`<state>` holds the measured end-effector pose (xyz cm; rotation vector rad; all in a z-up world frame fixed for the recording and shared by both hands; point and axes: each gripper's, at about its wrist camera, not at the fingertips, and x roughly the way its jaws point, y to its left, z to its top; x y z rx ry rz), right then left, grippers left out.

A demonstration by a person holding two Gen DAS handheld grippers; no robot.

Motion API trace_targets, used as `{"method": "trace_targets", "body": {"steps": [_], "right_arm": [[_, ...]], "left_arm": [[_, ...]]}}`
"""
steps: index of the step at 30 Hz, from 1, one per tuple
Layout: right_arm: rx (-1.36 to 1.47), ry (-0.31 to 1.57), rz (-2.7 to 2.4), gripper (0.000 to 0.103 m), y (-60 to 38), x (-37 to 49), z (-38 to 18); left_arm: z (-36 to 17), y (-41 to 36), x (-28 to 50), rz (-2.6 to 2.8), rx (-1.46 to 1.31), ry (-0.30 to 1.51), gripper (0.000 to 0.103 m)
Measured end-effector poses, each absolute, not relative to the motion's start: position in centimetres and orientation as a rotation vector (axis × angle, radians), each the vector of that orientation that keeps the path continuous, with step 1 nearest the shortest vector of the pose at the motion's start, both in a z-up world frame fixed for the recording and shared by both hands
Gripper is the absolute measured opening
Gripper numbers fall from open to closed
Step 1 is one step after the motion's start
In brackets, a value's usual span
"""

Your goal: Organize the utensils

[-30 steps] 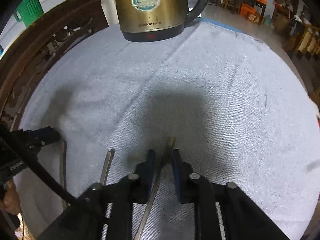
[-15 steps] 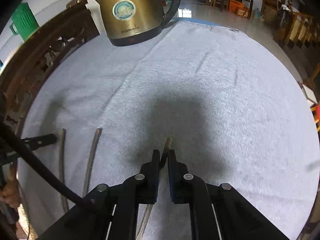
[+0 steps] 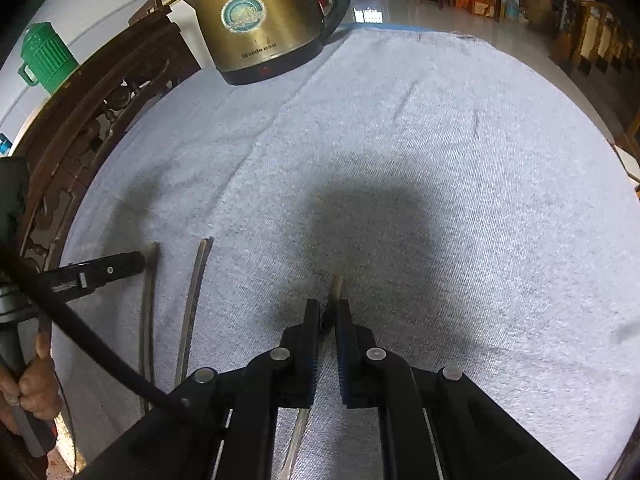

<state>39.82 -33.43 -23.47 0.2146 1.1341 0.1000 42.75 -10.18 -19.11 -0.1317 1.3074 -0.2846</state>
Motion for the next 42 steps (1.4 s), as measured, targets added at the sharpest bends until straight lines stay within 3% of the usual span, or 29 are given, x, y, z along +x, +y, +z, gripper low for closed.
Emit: {"method": "trace_targets", "body": {"steps": [11,18,33,42], "right_arm": [[0.233,1.145,0.098,0.008,-33.8,40.1,-23.7],[0.242,1.141,0.104,0.008,-33.8,40.2,-23.8],[0.275,1.147,0.108,0.009,-34.2,40.0,-23.8],[0.300,1.146,0.114,0.009,-34.7,39.8,-23.9]], "left_arm": [[-19.6,-11.4,42.9,-0.298,-0.096,1.294,0.039],[-19.7,-9.0,41.0,-0.362,-0.218,1.328,0.039],[-20.6,-14.4,38.2,-0.315,0.070,1.284,0.051],[-21.3,-12.6,38.6,-0.397,-0.119,1.378,0.052]]}}
